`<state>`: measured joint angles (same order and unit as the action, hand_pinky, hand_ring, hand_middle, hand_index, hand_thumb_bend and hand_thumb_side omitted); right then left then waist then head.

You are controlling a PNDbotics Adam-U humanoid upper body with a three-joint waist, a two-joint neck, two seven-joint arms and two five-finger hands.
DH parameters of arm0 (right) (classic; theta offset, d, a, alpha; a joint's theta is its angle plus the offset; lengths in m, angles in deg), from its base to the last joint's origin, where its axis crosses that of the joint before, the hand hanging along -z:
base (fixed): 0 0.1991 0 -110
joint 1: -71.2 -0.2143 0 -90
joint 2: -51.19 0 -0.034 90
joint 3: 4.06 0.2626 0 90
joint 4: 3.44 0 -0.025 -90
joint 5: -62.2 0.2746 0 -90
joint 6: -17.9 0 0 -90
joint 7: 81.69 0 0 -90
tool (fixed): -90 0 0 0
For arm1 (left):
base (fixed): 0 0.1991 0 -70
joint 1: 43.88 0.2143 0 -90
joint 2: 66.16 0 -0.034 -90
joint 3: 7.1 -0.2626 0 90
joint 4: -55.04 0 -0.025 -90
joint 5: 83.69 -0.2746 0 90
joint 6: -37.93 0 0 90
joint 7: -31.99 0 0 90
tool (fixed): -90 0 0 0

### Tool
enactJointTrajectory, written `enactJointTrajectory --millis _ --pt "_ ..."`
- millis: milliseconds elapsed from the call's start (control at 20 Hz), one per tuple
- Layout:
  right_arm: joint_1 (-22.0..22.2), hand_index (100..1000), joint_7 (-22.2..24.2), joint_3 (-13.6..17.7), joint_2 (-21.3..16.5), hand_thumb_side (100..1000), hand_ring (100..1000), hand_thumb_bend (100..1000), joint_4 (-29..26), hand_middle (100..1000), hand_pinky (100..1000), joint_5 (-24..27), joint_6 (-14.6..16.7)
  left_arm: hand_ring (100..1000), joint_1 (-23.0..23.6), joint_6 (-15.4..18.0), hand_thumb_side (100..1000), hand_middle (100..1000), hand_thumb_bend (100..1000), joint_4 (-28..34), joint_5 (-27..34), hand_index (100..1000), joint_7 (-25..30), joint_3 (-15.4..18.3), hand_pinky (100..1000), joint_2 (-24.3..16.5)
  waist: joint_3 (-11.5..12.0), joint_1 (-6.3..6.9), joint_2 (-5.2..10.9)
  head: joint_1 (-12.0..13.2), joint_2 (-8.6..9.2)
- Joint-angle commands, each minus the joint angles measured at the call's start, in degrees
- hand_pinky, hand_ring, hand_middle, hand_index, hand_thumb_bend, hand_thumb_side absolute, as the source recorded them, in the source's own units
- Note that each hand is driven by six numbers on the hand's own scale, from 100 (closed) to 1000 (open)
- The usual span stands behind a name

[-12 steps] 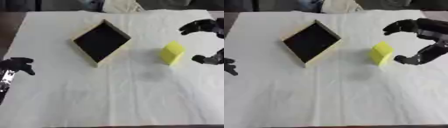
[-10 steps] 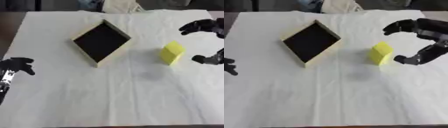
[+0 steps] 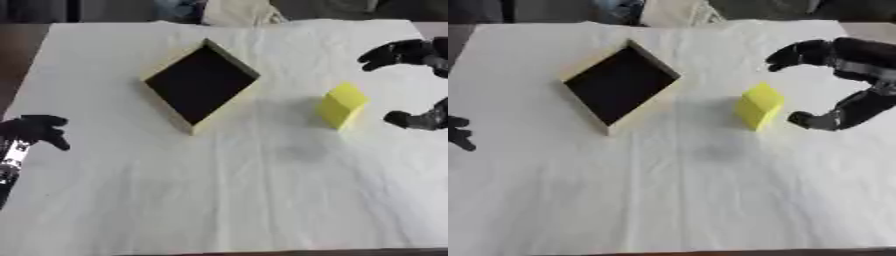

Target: Pick up objects on the table and place them in the box.

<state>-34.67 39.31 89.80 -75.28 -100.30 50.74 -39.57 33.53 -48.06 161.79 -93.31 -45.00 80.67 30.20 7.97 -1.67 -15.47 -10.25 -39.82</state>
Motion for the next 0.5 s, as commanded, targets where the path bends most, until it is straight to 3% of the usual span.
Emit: enactJointTrajectory --millis 50,150,200,250,500 --pt "-0.9 923 0.0 0.5 -3.0 466 864 345 1.0 911 842 -0.4 0.2 517 -0.6 0.0 925 452 211 0.9 0.3 704 0.3 0.2 775 -0.7 0.4 -0.31 0.91 -0.3 -0.56" --pt "-1.5 924 0.2 0.1 -3.5 475 868 354 2.4 914 843 -0.8 0.2 517 -0.7 0.1 925 452 211 0.9 0.2 704 0.4 0.1 775 -0.7 0.8 -0.52 0.79 -0.5 -0.64" --pt "-1.9 925 0.3 -0.1 -3.7 448 870 235 3.2 913 843 -1.0 0.3 517 -0.8 0.1 925 452 211 1.0 0.2 704 0.4 0.0 775 -0.8 1.0 -0.6 0.75 -0.6 -0.69" --pt "-2.3 925 0.5 -0.3 -3.9 478 870 359 4.0 915 843 -1.3 0.3 517 -0.9 0.1 925 452 210 1.0 0.2 704 0.5 0.0 775 -0.9 1.2 -0.71 0.69 -0.7 -0.7" --pt "-4.2 925 1.1 -1.0 -4.2 490 872 357 8.9 913 843 -2.5 0.5 517 -1.4 0.2 926 453 210 1.0 0.3 704 0.8 -0.4 776 -1.1 2.3 -1.19 0.29 -1.4 -0.61"
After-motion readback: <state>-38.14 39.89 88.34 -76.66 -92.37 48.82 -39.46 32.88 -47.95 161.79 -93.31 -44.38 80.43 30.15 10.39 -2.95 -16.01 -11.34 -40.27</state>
